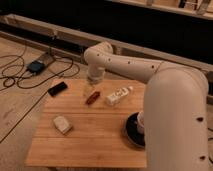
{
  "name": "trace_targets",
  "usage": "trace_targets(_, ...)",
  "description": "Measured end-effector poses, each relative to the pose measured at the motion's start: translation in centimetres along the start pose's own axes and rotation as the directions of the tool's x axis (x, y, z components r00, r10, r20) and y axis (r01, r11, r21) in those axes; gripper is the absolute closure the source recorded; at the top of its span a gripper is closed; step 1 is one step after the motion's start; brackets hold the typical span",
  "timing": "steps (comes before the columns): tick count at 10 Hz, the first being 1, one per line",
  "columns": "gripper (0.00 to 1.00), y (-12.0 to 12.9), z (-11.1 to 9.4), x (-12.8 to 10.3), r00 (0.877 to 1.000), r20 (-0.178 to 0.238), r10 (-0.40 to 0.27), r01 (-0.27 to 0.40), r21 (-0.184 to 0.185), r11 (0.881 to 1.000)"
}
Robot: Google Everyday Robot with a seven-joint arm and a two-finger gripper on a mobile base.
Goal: Push the eraser across the table
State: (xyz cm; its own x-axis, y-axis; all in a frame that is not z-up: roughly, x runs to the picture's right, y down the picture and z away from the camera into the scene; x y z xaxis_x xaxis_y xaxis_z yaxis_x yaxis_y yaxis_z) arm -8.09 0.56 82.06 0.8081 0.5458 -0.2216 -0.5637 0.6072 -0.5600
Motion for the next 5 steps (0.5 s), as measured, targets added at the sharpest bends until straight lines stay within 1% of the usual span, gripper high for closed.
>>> trace_targets(2, 0.20, 0.9, 0.7, -2.8, 1.000, 0.005, -0.006, 0.006, -0.003, 1.000)
trace_targets(4, 0.20, 1.9, 1.6, -6.2, 0.999, 0.032, 0.005, -0.005, -0.005, 1.000)
trace_targets(5, 0.20, 2.3, 1.9, -7.3, 0.999, 0.043, 0.007, -0.007, -0.008, 1.000)
